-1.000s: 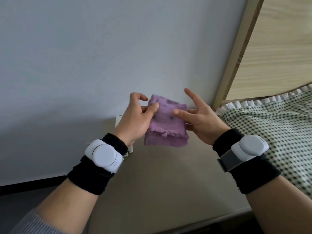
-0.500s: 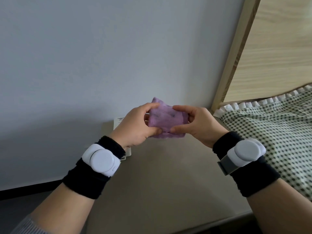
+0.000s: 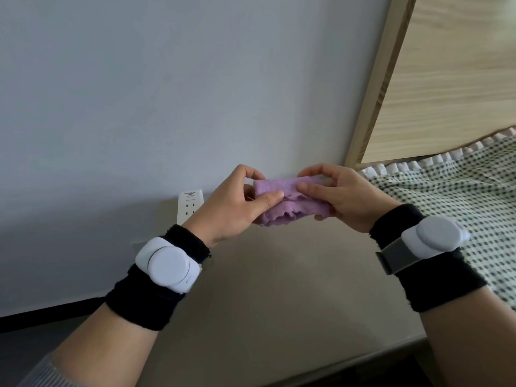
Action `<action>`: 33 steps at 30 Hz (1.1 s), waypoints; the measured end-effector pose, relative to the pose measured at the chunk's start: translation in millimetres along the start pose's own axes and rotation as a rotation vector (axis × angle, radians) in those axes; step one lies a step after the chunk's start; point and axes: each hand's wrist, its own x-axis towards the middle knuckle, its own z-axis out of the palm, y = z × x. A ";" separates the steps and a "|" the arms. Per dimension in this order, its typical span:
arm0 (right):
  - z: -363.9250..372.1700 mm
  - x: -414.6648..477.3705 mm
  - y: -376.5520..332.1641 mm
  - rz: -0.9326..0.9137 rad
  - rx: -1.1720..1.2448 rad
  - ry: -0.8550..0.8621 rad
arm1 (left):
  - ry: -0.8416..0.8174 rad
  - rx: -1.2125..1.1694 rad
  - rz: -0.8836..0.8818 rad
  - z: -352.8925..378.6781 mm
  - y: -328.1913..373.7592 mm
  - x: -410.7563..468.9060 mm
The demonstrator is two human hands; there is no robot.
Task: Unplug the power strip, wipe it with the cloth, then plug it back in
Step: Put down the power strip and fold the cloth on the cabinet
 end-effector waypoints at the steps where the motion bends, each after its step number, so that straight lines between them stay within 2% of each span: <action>1: -5.7 -2.3 0.8 0.025 -0.017 -0.010 | -0.026 0.003 -0.002 5.2 -0.3 0.0; 3: -15.2 -4.7 3.7 0.078 -0.092 0.001 | -0.067 0.102 0.022 18.1 0.5 1.0; 5: -25.7 -7.5 10.5 0.117 -0.289 0.075 | -0.118 0.203 0.040 35.7 -1.0 -0.3; 8: -37.7 -7.5 12.9 0.153 -0.532 0.157 | -0.191 0.202 0.001 60.9 -3.4 -5.1; 11: -52.1 -13.1 13.3 0.177 -0.586 0.166 | -0.257 0.002 -0.071 90.4 -1.0 -12.6; 14: -66.0 -17.6 6.4 0.159 -0.665 0.152 | -0.391 -0.418 -0.237 112.6 14.4 -12.8; 16: -72.6 -19.2 0.2 0.145 -0.742 0.129 | -0.466 -0.513 -0.245 123.6 22.2 -12.3; 18: -77.3 -22.8 -2.8 0.148 -0.765 0.100 | -0.507 -0.399 -0.189 136.3 26.4 -15.2; 20: -81.4 -27.0 0.2 0.159 -0.751 0.077 | -0.518 -0.159 -0.112 147.8 26.2 -20.6; 22: -80.4 -31.5 5.4 0.152 -0.779 0.028 | -0.450 0.154 0.022 149.6 22.7 -23.2; 24: -87.0 -39.6 9.8 0.120 -0.822 0.007 | -0.397 0.367 0.125 152.3 24.1 -21.6; 28: -94.8 -50.6 14.2 0.097 -0.844 -0.019 | -0.404 0.561 0.180 150.4 24.8 -20.7; 31: -99.9 -53.9 15.8 0.092 -0.806 -0.015 | -0.377 0.569 0.191 150.3 27.0 -20.2; 33: -101.7 -53.4 14.7 0.089 -0.805 -0.011 | -0.420 0.578 0.209 151.7 30.7 -23.1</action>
